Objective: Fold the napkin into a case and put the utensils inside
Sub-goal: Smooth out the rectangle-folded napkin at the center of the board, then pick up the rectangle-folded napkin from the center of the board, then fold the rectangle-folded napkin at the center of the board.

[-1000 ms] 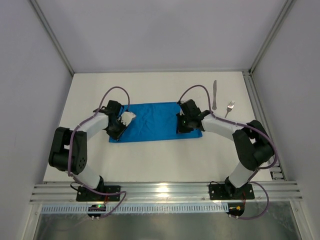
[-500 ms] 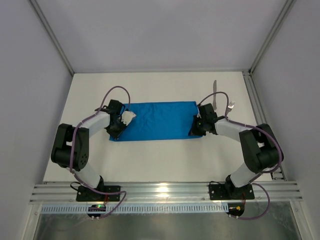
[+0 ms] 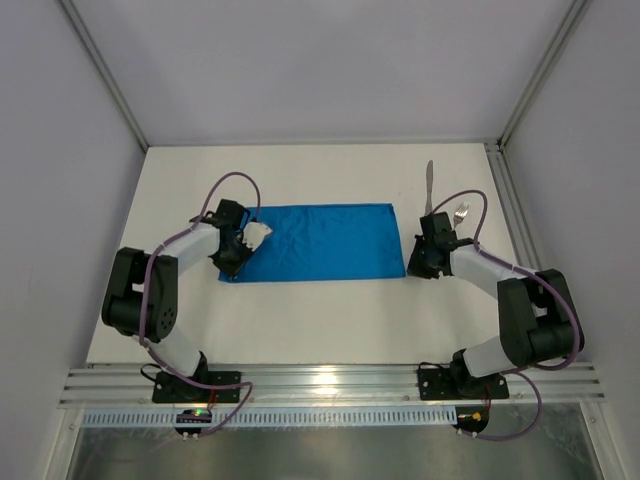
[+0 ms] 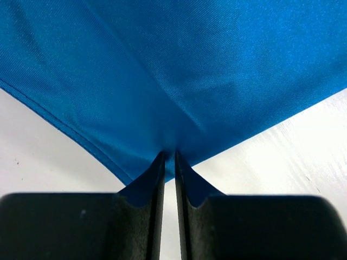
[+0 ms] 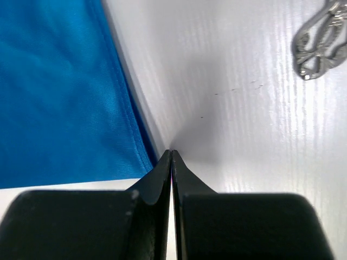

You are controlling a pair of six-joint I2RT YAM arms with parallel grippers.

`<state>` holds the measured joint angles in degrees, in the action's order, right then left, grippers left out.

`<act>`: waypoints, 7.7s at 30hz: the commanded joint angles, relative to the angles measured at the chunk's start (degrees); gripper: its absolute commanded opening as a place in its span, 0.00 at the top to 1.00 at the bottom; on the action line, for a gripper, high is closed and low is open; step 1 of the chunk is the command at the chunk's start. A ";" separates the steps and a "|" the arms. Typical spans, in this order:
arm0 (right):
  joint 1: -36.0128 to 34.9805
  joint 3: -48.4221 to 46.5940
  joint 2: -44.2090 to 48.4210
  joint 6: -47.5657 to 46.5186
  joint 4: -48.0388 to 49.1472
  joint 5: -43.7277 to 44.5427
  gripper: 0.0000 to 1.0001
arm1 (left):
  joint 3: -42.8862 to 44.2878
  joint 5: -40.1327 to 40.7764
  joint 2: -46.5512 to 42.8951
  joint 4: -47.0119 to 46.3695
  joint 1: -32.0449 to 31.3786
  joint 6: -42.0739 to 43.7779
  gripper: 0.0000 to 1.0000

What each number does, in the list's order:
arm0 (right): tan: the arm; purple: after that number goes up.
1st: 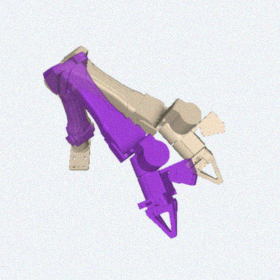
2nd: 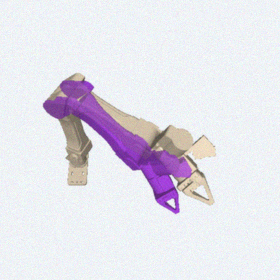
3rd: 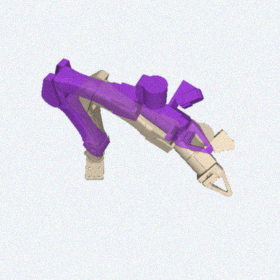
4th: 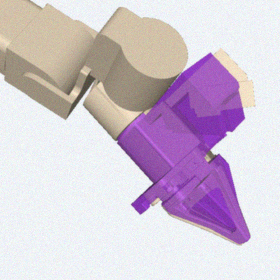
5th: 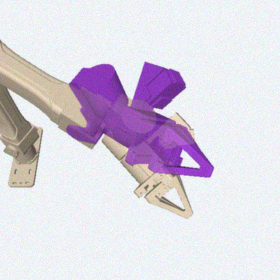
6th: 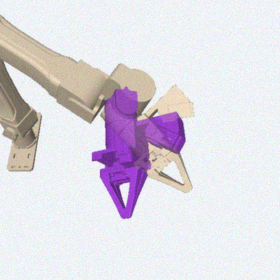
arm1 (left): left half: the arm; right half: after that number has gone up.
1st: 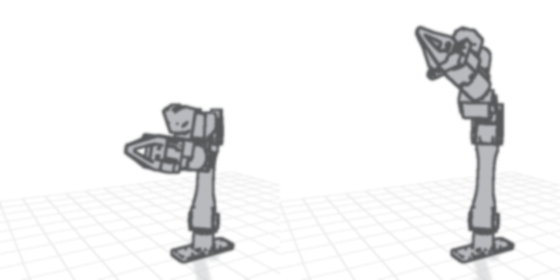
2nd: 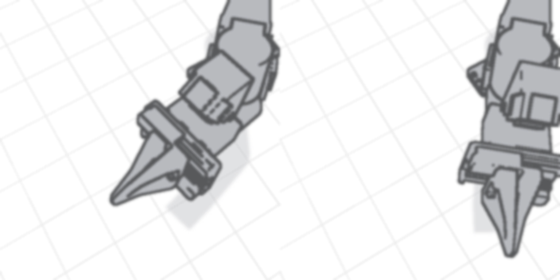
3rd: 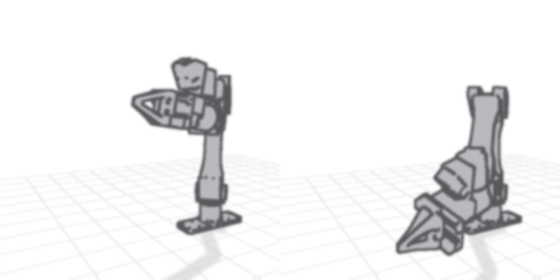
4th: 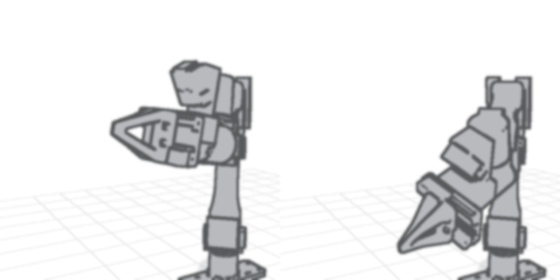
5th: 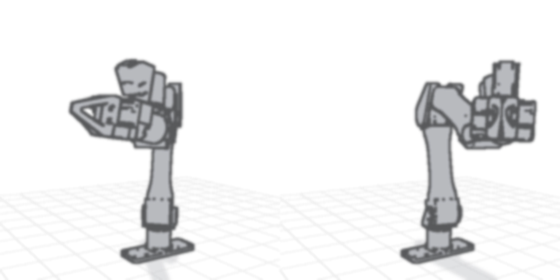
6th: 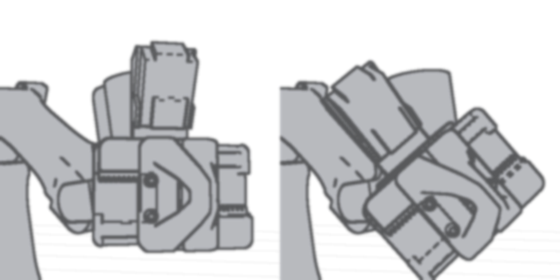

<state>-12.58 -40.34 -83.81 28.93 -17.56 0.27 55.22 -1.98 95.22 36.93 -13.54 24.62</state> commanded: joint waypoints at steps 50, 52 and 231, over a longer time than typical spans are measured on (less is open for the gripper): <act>-30.93 -25.41 -26.68 -2.48 8.16 -15.30 0.96 | 1.38 -0.13 5.15 2.71 5.89 -2.21 0.81; -28.74 -22.17 -24.14 -1.69 8.42 -14.95 0.96 | 1.12 -0.13 5.06 2.45 6.07 -2.03 0.81; -43.67 -68.48 -37.67 -13.45 -6.52 -13.64 0.38 | 17.64 -12.44 7.88 6.92 15.30 -9.86 0.73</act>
<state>-56.62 -108.16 -131.74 17.78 -24.14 -14.04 71.94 -17.30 107.44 42.39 1.52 13.56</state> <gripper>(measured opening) 0.602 0.261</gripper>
